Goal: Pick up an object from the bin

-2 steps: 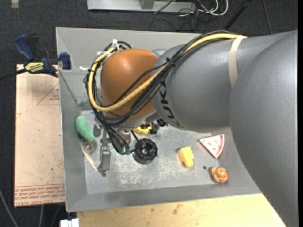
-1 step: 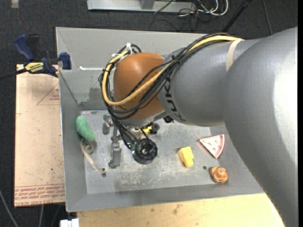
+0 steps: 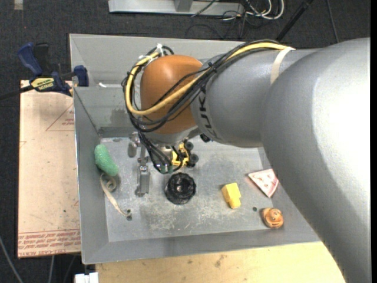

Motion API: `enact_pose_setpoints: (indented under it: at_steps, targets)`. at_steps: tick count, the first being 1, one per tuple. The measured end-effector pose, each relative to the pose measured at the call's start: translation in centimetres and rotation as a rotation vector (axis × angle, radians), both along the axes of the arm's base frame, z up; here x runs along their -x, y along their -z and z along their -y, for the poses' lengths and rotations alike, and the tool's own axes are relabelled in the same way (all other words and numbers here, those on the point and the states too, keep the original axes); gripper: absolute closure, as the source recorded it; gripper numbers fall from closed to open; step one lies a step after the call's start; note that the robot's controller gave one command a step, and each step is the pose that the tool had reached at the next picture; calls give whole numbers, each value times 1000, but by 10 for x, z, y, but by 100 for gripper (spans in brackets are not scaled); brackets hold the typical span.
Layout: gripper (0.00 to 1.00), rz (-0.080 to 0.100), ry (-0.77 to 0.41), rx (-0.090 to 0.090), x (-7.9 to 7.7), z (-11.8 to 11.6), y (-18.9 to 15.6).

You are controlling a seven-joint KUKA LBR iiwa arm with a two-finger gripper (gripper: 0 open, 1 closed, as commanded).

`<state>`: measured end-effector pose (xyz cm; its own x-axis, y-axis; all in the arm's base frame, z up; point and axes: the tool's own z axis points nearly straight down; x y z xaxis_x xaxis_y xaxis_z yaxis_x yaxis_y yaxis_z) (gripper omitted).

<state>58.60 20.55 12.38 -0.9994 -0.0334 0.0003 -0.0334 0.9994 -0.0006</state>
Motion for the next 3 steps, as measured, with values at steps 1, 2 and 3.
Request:
enact_pose_setpoints:
  at_steps: [1, 2, 3]
  targets:
    - [0, 9, 6, -5, -12, 0, 4]
    - [0, -3, -87, 1, -9, -9, 0]
    - [0, 6, -180, -7, 5, 11, -3]
